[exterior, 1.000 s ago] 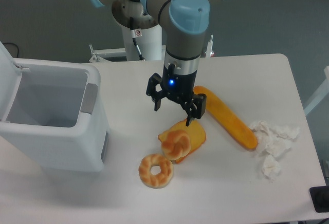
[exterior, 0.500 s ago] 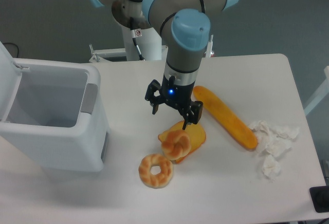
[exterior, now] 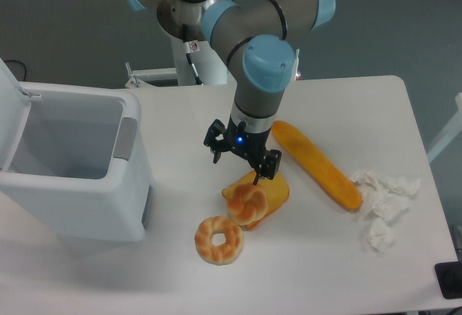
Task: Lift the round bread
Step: 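Move the open gripper down toward the round bun on the toast, then lower the gripper around the round bun atop the toast slice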
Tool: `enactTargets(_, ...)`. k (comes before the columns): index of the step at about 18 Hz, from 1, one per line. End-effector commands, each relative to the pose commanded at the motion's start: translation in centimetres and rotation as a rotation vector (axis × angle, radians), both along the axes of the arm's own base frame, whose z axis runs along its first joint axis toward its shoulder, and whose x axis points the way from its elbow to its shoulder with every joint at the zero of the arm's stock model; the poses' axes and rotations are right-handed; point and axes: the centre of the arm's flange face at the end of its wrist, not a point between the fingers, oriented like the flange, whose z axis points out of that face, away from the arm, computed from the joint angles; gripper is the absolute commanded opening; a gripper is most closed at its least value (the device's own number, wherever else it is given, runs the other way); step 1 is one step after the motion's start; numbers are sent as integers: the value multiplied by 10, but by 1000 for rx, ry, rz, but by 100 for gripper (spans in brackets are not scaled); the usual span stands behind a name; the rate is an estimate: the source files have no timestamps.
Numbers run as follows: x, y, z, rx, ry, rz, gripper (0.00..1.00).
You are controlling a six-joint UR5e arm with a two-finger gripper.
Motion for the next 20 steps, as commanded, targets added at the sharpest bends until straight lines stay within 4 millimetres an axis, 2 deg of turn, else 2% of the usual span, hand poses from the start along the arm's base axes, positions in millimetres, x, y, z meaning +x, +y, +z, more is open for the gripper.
enactTargets(3,-4,-2,-5,-3,-9,9,100)
enactTargets(11,-6,3,-39,-41,-54,9,100)
enactTargets(20,-18,10,-53,-46,-64,6,100)
